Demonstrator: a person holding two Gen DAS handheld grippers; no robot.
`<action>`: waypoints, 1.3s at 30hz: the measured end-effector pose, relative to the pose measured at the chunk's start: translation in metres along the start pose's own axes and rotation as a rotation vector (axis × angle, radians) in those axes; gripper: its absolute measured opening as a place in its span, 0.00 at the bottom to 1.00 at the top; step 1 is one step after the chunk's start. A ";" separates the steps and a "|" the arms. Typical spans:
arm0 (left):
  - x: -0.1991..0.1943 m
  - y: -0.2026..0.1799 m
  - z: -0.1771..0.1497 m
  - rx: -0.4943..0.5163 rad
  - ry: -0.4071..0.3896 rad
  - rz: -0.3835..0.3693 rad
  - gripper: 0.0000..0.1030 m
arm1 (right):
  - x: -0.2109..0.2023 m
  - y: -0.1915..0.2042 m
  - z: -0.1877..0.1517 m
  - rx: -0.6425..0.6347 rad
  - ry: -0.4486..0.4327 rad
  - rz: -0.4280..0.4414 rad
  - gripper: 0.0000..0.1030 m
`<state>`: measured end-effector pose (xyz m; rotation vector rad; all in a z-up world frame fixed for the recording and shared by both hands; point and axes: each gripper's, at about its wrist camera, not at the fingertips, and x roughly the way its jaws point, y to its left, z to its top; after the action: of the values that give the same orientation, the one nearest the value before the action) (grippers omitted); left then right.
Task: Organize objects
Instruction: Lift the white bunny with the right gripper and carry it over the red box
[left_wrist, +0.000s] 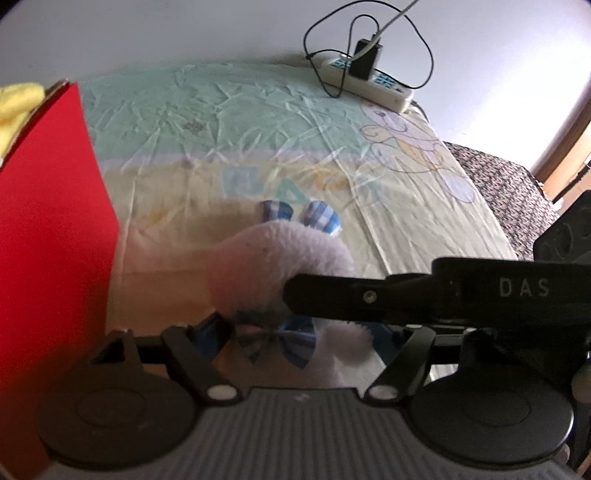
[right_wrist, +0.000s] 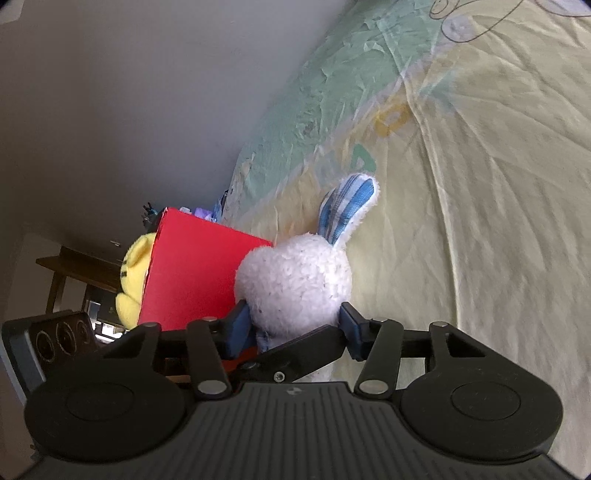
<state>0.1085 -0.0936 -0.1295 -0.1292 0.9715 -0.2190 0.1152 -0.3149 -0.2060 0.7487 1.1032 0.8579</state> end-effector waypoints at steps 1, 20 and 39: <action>-0.001 -0.001 -0.001 0.001 0.002 -0.006 0.73 | -0.003 0.000 -0.002 0.000 0.000 -0.005 0.53; -0.054 -0.030 -0.051 0.061 0.037 -0.108 0.72 | -0.049 0.043 -0.070 -0.050 0.044 -0.064 0.52; -0.163 0.064 -0.111 0.137 0.010 -0.174 0.72 | 0.022 0.156 -0.162 -0.147 0.100 -0.111 0.53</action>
<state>-0.0638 0.0069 -0.0737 -0.0868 0.9531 -0.4460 -0.0677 -0.2066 -0.1279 0.5226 1.1459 0.8786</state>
